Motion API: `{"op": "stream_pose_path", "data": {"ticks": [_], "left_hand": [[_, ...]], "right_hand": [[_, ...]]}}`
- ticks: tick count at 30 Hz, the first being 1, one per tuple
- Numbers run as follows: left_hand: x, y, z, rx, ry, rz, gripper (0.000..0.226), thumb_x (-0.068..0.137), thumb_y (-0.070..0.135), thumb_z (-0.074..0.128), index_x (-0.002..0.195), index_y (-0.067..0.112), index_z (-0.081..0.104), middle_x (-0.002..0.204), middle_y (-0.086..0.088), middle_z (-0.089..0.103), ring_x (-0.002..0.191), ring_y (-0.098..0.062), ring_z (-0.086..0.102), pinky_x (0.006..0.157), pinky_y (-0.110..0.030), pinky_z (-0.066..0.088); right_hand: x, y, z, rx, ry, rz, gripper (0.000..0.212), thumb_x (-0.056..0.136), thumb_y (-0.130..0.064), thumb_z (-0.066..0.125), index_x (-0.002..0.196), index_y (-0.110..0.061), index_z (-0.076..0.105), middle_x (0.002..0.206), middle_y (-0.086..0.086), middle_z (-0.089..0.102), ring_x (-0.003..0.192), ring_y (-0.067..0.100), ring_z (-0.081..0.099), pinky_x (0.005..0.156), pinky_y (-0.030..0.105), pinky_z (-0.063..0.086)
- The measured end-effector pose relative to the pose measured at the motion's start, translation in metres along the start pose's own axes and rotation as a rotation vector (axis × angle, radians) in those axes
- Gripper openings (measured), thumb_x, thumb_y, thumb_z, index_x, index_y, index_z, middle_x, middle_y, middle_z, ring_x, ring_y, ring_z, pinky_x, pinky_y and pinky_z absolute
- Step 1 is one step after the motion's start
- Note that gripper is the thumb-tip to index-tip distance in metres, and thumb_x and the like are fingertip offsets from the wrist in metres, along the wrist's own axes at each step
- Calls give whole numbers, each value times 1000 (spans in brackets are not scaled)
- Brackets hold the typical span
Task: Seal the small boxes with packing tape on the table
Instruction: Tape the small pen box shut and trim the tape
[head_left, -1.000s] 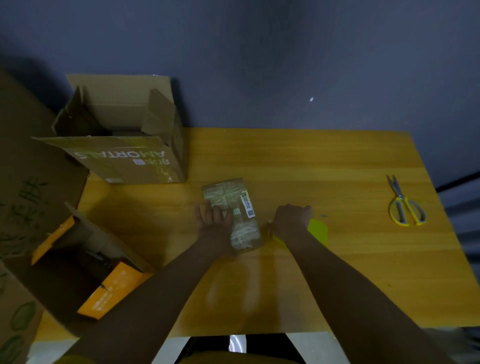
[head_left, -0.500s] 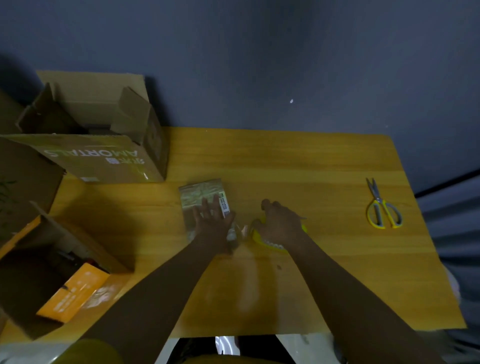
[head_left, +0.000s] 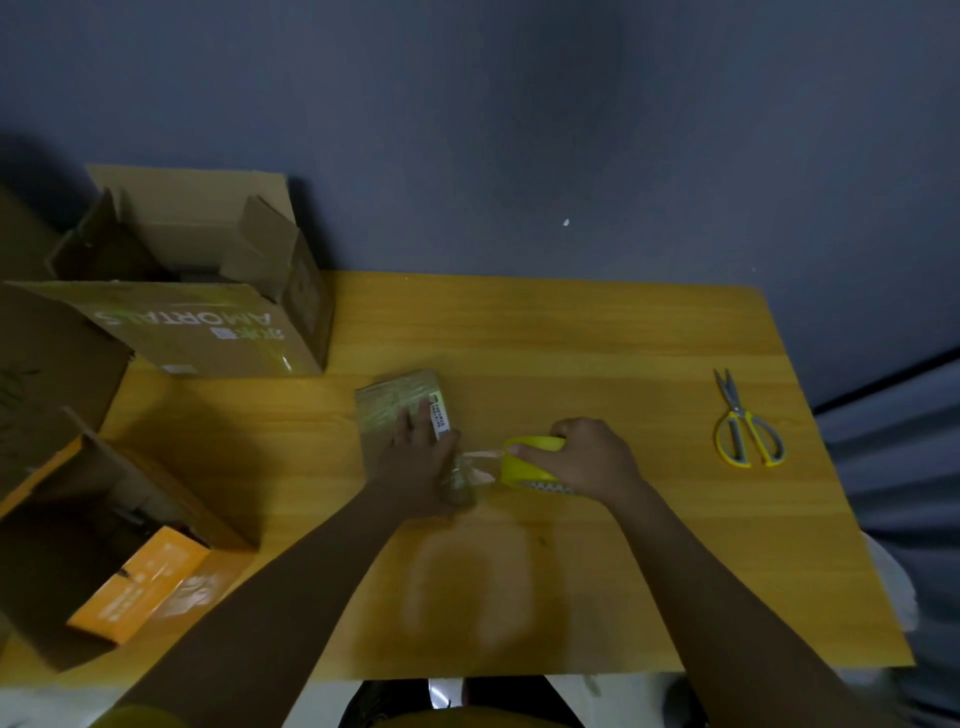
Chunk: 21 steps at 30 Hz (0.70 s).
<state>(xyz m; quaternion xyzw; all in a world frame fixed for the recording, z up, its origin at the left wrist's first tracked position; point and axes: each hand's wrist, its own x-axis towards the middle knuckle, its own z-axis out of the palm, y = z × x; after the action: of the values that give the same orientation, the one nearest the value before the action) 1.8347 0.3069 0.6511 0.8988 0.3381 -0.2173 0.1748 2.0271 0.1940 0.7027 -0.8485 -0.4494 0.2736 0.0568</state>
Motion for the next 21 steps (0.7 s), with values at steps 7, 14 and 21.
{"op": "stream_pose_path", "data": {"ticks": [7, 14, 21], "left_hand": [[-26, -26, -1, -526, 233, 199, 102, 65, 56, 80, 145, 31, 24, 159, 5, -13, 145, -18, 14, 106, -30, 37], [-50, -52, 24, -668, 284, 263, 114, 53, 75, 67, 146, 27, 22, 158, 11, -14, 143, -8, 18, 102, -30, 43], [-68, -74, 37, -296, 282, 188, 126, 51, 99, 34, 149, 20, 26, 151, 5, -29, 145, -19, -22, 119, -47, 9]], "right_hand": [[-21, -38, -55, 126, 81, -148, 66, 80, -67, 58, 113, -10, 70, 118, 2, 68, 109, 18, 61, 84, 31, 50], [-41, -88, -50, 140, 5, -211, 49, 80, -62, 64, 81, -14, 71, 70, -7, 63, 66, 8, 59, 60, 29, 46], [-54, -113, -20, 66, 2, -203, 47, 80, -61, 66, 55, -34, 35, 42, -10, 31, 41, 2, 36, 42, 16, 22]]}}
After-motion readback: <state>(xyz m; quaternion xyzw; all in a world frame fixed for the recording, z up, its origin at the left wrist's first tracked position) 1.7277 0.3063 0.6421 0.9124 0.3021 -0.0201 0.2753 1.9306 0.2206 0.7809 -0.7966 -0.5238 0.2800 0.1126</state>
